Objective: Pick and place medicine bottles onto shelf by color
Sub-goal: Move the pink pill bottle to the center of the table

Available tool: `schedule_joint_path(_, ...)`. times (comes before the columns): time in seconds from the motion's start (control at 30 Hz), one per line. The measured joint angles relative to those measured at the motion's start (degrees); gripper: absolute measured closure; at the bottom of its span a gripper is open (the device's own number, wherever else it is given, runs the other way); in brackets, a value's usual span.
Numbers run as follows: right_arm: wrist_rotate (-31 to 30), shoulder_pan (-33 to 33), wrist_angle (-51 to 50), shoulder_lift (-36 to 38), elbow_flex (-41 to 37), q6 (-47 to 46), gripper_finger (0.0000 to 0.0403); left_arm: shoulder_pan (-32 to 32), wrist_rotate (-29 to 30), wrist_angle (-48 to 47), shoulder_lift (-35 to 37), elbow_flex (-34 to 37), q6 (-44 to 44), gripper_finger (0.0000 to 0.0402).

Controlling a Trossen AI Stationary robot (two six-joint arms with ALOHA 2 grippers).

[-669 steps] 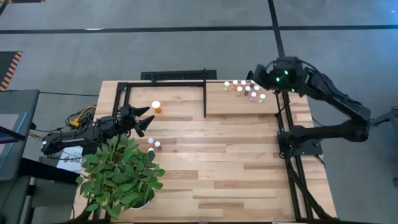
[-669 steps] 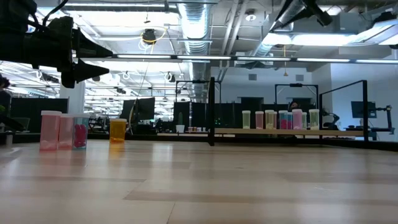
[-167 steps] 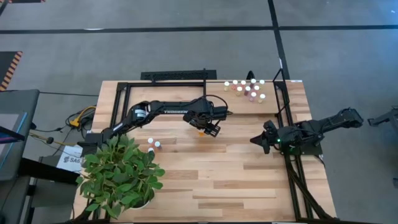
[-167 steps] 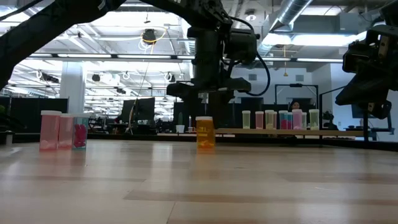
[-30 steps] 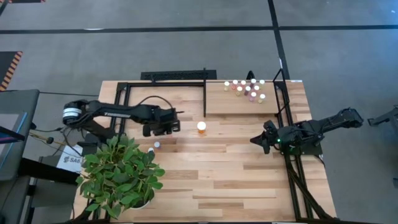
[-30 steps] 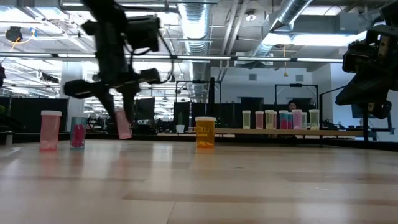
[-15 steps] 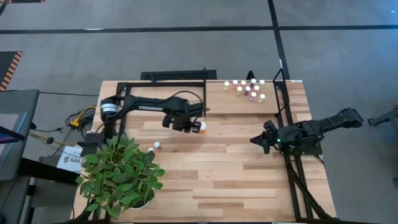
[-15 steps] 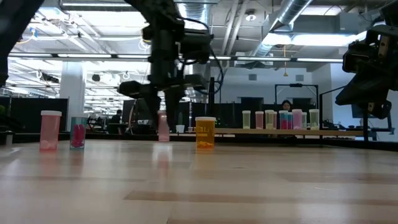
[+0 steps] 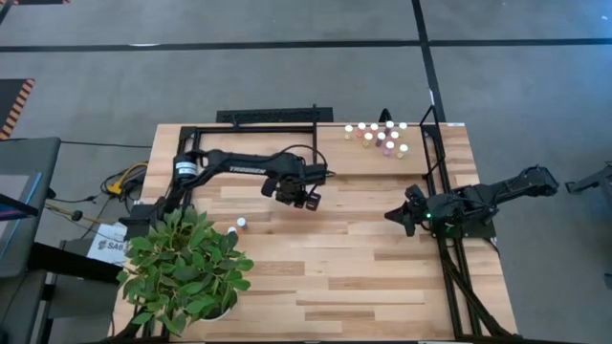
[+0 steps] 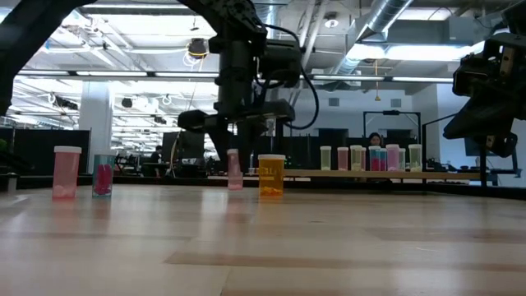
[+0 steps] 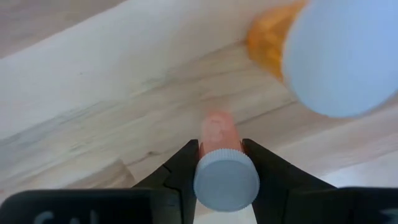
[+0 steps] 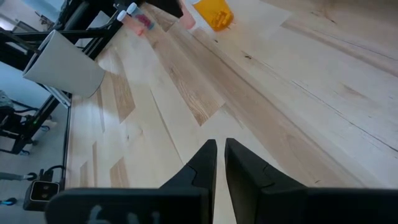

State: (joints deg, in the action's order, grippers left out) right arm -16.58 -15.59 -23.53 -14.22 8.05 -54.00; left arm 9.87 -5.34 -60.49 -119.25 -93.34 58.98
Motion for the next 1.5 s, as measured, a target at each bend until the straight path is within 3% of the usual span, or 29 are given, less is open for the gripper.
schedule_joint_path(0.57,0.0,0.0,0.0,0.0,-0.01,0.0,0.0347,-2.82,3.03,1.44,0.04,0.0,0.43,0.0303)
schedule_joint_path(1.5,0.0,0.0,0.01,0.0,0.0,0.0,0.0347,-4.11,2.6,5.01,0.1,2.6,-1.11,0.0303)
